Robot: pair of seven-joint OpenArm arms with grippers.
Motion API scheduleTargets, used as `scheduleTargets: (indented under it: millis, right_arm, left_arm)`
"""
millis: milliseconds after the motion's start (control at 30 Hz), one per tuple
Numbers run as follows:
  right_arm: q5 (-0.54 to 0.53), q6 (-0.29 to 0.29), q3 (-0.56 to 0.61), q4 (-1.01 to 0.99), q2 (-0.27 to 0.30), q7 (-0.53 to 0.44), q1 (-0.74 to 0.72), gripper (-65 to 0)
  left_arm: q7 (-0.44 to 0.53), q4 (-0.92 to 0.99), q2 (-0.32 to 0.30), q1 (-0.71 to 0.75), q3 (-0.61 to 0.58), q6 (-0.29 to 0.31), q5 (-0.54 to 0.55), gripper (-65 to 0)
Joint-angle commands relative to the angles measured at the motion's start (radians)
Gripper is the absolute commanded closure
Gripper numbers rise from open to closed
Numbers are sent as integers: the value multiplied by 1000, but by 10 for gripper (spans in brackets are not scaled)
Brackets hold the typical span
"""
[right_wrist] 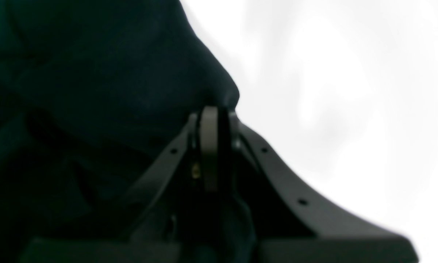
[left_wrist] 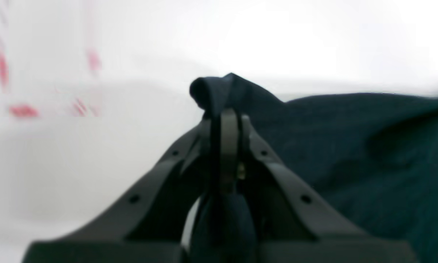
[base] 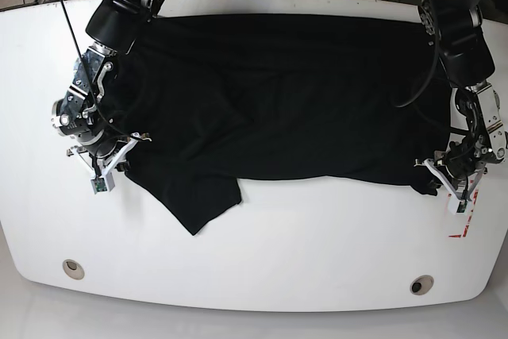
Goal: Fold the T-shirt properly
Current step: 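Lift the hem with both grippers and fold it over toward the collar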
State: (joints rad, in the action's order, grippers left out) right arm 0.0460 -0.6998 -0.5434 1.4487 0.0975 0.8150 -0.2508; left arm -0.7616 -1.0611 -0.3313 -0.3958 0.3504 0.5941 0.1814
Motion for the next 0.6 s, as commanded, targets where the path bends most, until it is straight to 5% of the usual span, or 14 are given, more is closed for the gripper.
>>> scheduleTargets:
  millis: [0, 133, 367, 567]
  right_arm:
    - [-11, 2, -2, 77, 15, 16, -23, 0]
    - [-13, 2, -2, 148, 12, 66, -18, 0]
    - [-18, 2, -4, 307, 8, 136, 38, 0]
    - [-18, 2, 6, 441, -22, 186, 103, 0]
  left_arm:
    - [-16, -97, -12, 4, 40, -4, 7, -4]
    - [-78, -189, 8, 22, 85, 3, 7, -4]
    - [-181, -325, 10, 53, 108, 104, 7, -4]
    - [-221, -428, 10, 108, 148, 104, 5, -4]
